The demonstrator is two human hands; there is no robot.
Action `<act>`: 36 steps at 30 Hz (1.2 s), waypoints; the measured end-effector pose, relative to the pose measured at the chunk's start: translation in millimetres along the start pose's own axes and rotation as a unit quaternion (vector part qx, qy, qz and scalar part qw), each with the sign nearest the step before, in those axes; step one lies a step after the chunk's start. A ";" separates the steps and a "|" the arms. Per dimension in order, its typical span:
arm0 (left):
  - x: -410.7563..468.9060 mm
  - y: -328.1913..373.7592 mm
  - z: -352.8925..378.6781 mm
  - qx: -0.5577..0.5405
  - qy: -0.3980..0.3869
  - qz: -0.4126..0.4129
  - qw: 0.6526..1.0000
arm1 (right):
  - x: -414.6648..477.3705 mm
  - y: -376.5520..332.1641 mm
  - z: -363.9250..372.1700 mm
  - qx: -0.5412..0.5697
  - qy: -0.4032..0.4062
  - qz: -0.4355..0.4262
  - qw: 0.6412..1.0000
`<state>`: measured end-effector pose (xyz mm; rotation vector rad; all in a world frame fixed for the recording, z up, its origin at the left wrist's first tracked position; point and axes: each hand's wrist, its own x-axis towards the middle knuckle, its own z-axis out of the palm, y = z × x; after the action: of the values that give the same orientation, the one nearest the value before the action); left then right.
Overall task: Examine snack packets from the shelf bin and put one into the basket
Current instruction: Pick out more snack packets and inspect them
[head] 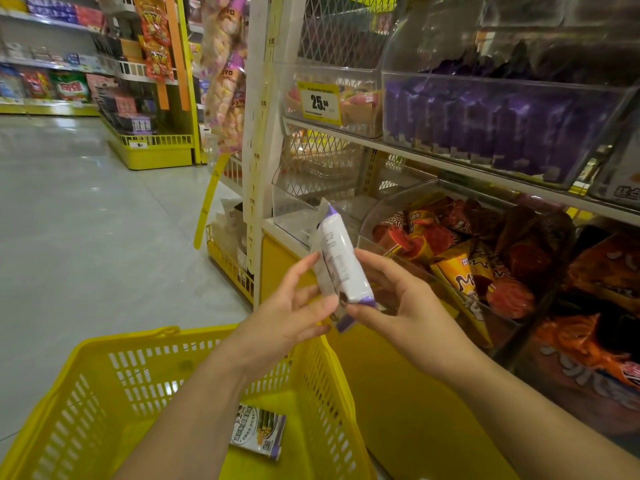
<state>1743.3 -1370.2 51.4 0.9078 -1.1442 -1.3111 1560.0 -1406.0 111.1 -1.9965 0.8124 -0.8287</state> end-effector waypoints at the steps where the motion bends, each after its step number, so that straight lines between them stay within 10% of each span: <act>1: 1.3 -0.3 1.4 -0.007 0.023 0.002 1.000 | -0.2 -0.7 1.3 -0.014 -0.006 -0.003 1.000; 14: 7.9 -5.6 15.9 -0.029 0.164 0.042 0.985 | -2.7 -5.1 11.4 -0.037 -0.048 -0.009 0.998; 28: 8.9 2.3 12.4 0.042 0.258 0.024 0.965 | 5.2 8.4 1.5 0.181 -0.126 0.131 0.966; 36: 11.9 -6.1 21.1 0.008 0.193 0.009 0.981 | 6.2 9.1 -3.7 0.169 -0.072 0.146 0.972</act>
<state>1720.4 -1380.1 51.7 1.1044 -0.8578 -1.0539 1558.5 -1416.6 106.7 -1.5710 0.7971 -0.5974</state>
